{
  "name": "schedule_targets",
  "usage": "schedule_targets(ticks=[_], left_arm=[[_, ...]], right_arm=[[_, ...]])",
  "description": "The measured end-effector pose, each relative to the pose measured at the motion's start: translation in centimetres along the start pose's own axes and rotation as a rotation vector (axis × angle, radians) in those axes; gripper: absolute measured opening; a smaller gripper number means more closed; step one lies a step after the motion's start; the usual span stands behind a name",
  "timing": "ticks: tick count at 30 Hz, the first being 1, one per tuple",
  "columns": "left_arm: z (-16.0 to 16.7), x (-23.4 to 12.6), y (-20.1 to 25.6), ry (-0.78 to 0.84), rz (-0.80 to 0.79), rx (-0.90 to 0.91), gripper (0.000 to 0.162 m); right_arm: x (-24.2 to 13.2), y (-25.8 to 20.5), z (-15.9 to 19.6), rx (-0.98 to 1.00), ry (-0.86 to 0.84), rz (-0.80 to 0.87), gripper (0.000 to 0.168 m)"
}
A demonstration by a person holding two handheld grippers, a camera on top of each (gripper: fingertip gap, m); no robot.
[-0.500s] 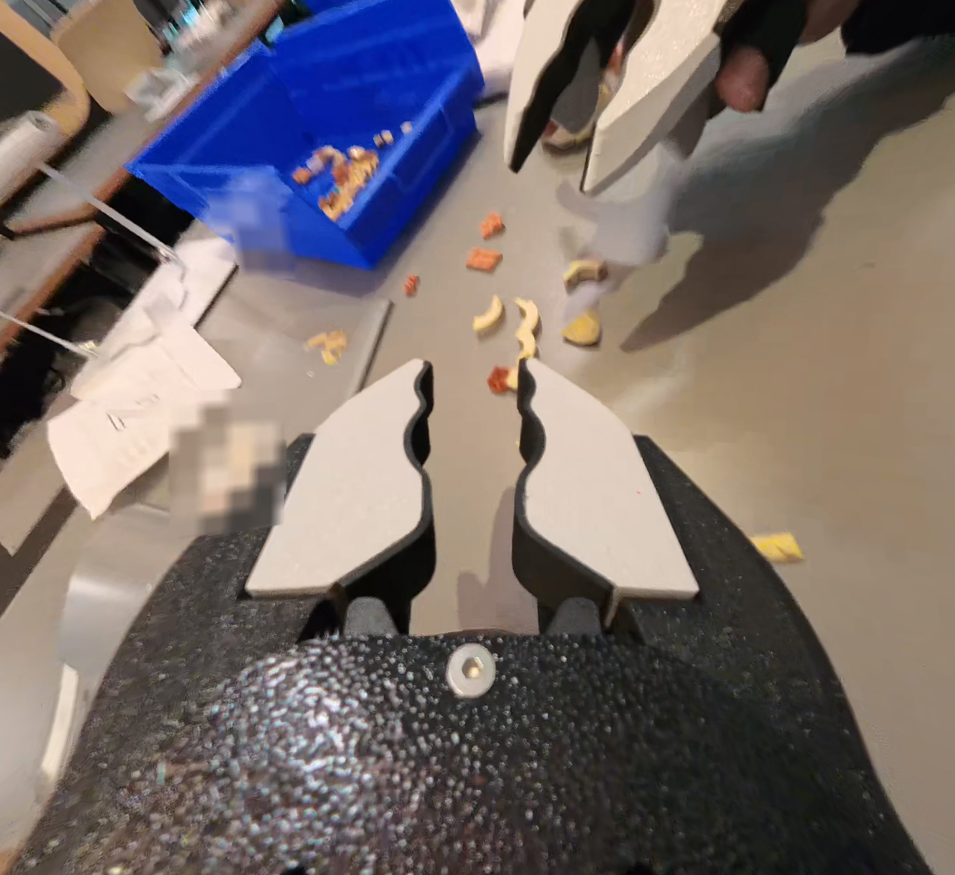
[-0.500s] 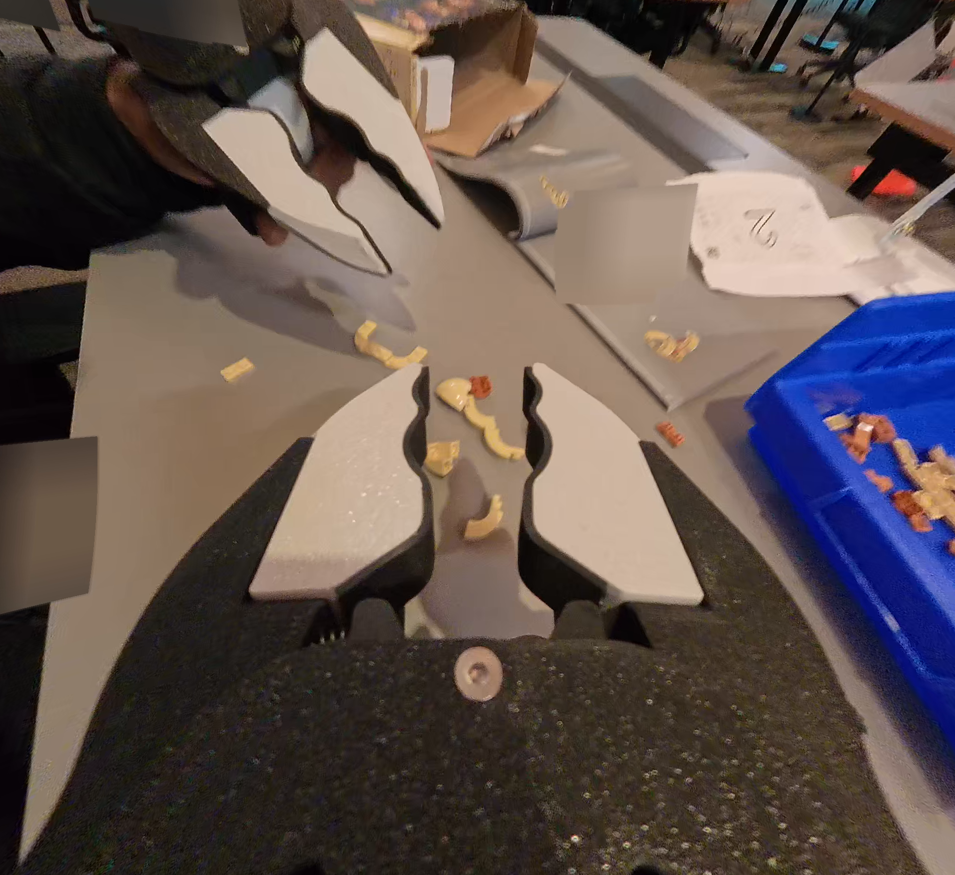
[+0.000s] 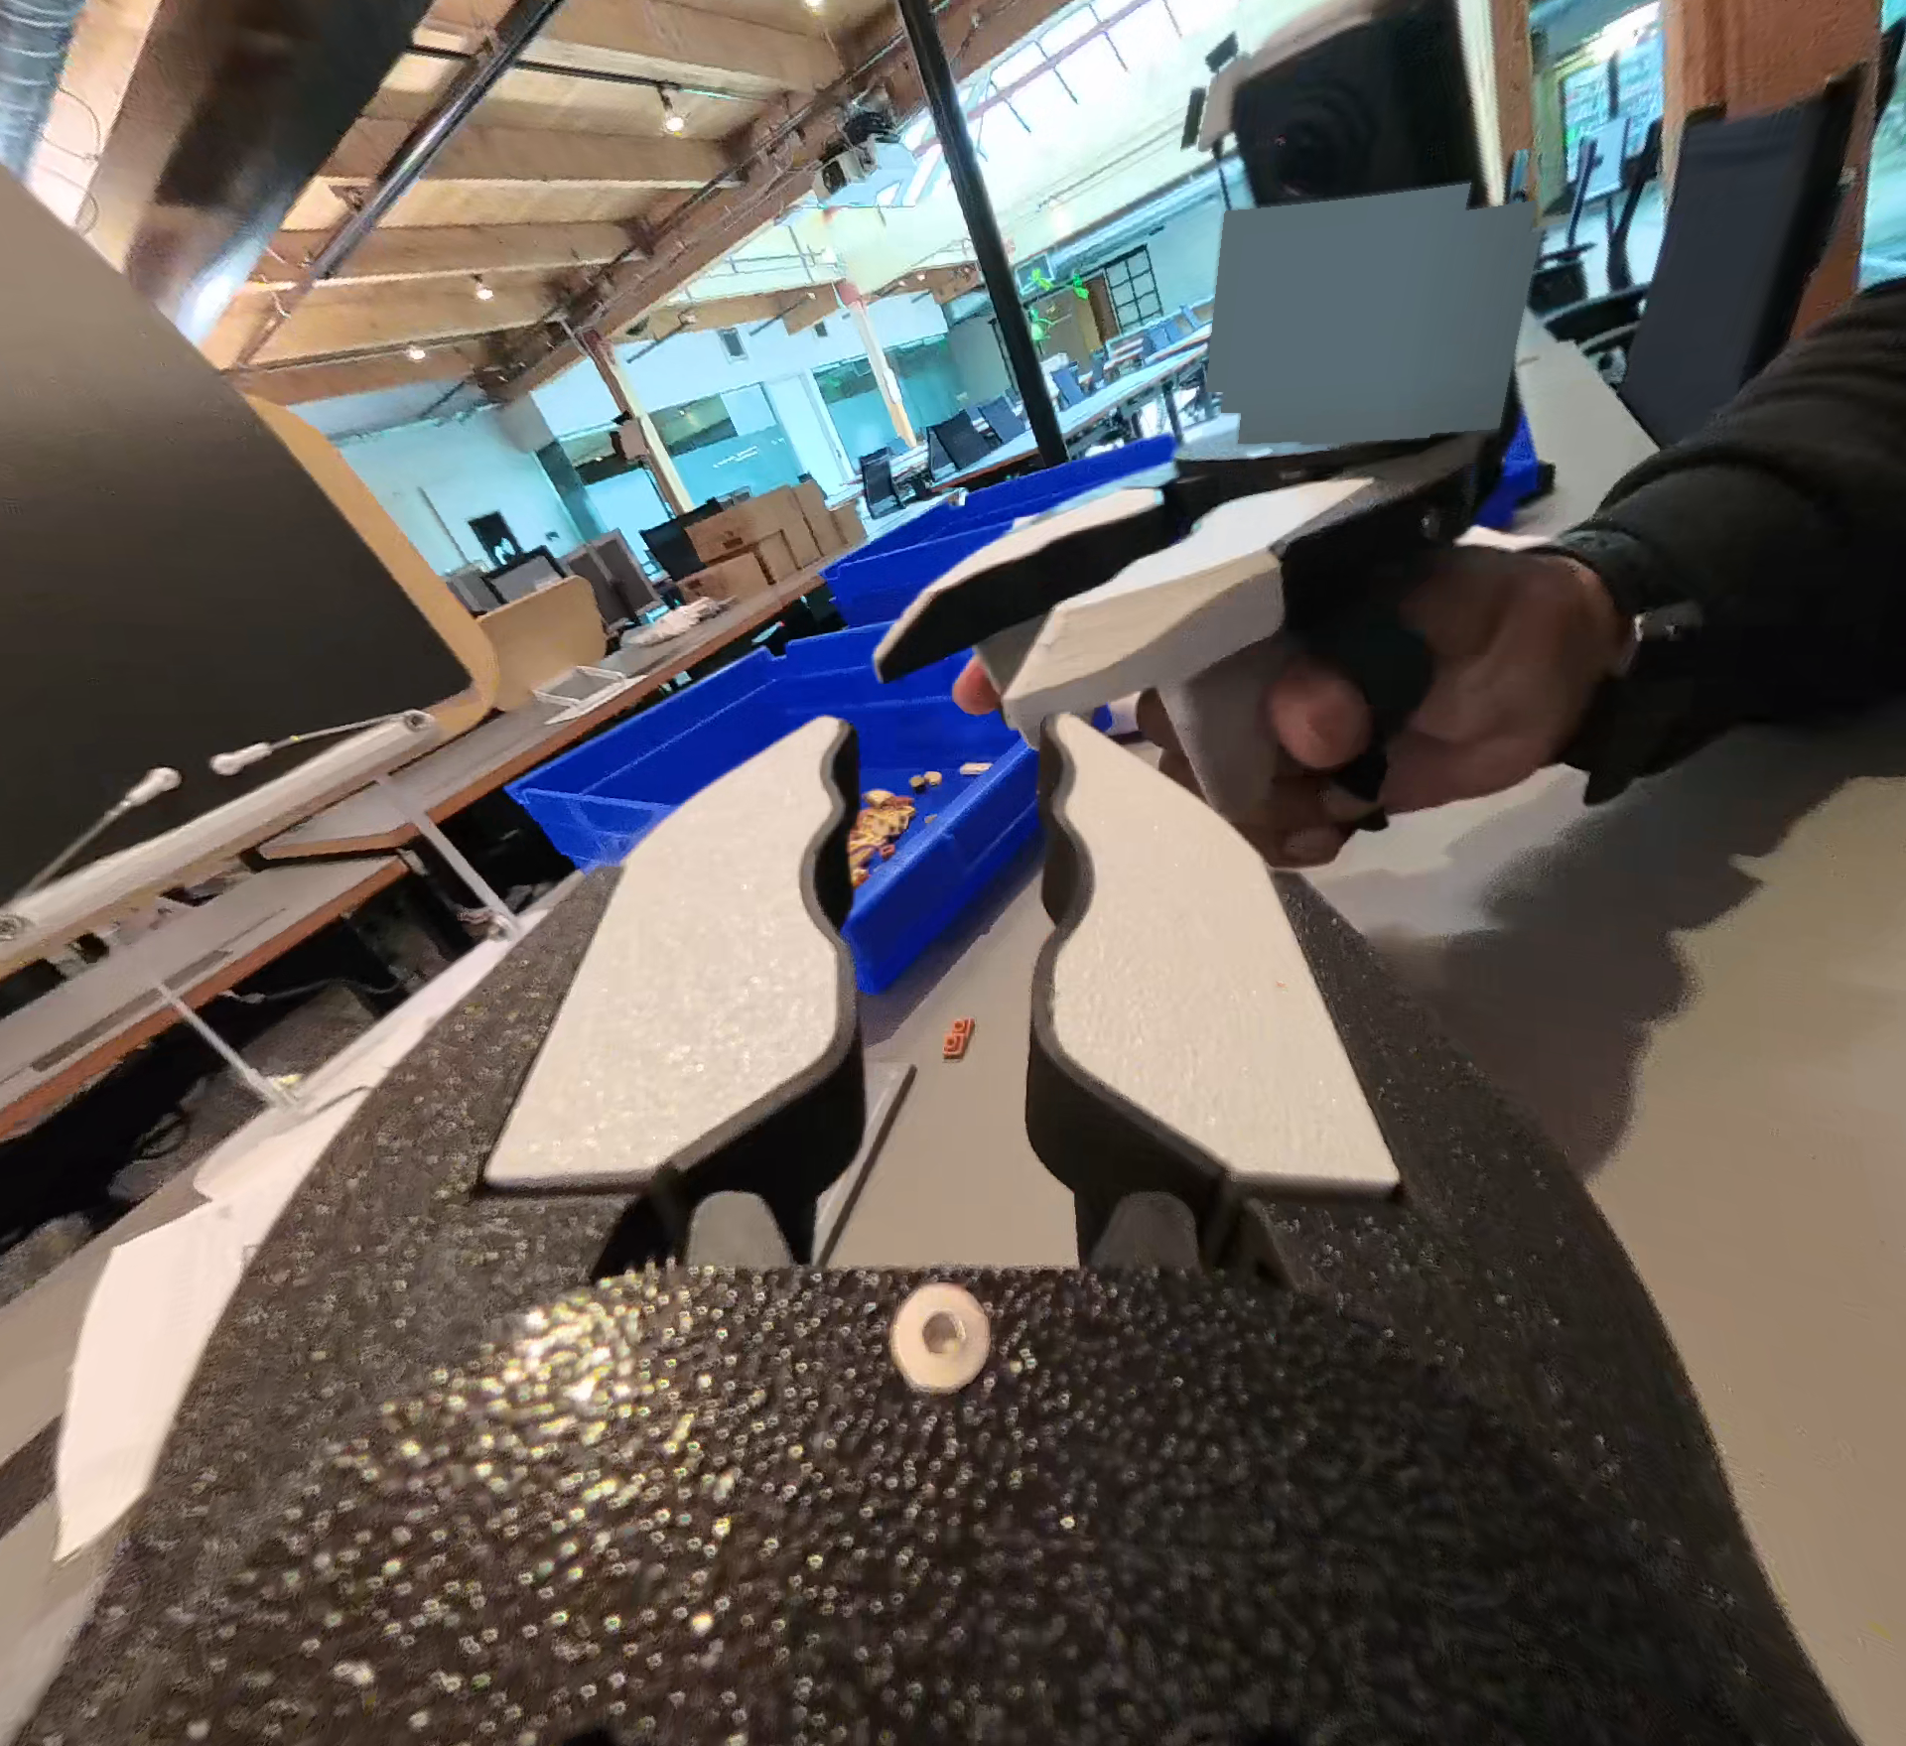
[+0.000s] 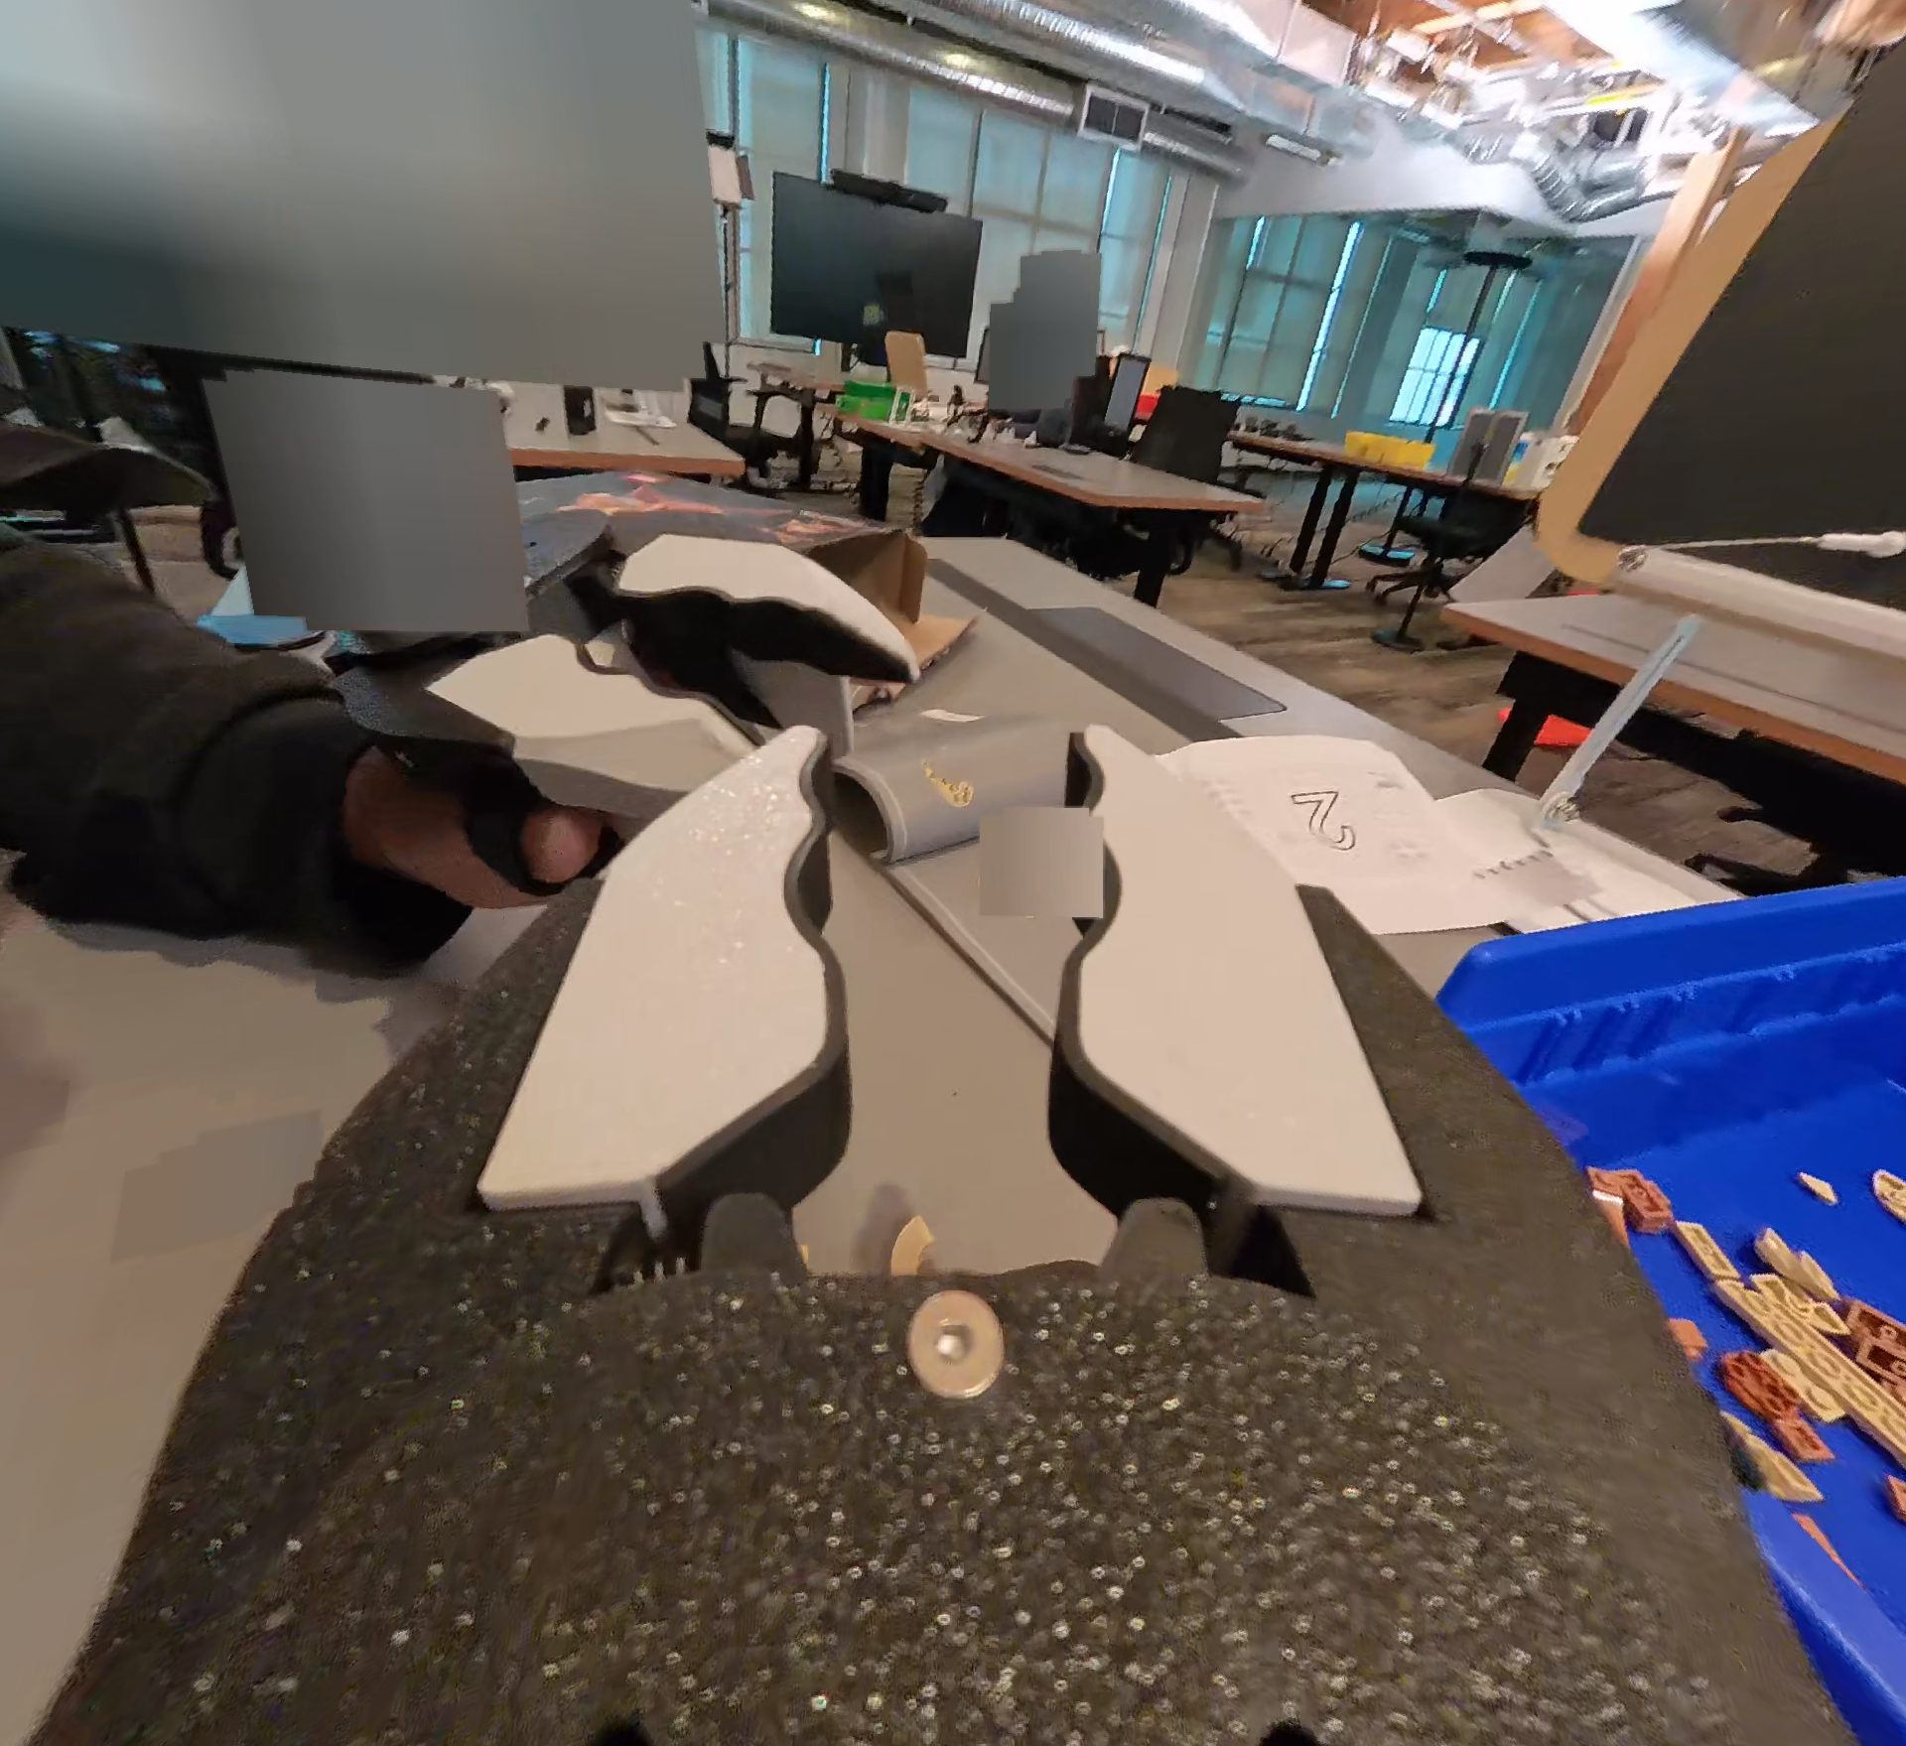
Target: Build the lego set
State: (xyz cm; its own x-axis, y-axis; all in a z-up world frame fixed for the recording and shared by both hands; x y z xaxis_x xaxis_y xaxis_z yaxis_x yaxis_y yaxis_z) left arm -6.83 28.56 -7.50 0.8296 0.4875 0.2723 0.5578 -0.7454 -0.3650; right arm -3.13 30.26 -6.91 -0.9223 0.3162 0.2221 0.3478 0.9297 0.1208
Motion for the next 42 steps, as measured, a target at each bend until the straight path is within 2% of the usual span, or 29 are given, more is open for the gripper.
schedule_targets(ticks=[4, 10, 16, 42], left_arm=[[1.3, -0.3, -0.2, -0.007, 0.064, -0.13, 0.025], [4.4, -0.8, 0.6, -0.158, 0.132, 0.022, 0.023], [6.3, -1.5, 0.7, -0.244, 0.185, -0.068, 0.023], [9.1, -3.8, 1.7, -0.458, 0.401, -0.014, 0.023]], right_arm=[[0.0, 0.0, 0.7, -0.004, 0.04, 0.002, 0.047], [-0.2, -1.2, 2.2, -0.026, -0.004, -0.062, 0.037], [-0.8, -1.0, 3.4, 0.025, -0.055, -0.047, 0.033], [-0.9, -1.6, 4.9, 0.089, -0.116, -0.078, 0.029]])
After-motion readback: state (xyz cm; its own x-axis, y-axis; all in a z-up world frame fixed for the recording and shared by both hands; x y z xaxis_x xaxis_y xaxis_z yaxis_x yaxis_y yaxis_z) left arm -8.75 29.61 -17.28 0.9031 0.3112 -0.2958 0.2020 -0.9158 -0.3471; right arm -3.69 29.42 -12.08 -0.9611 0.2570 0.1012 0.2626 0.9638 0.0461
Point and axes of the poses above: each gripper's, where its closed fingertips meet, x out along the fingers, z out of its underside, y = z × x across the jaws, the point moved 2 cm from there along -x, back along the fingers, and after that the axes turned 9 degrees about y, right-handed, at the moved point
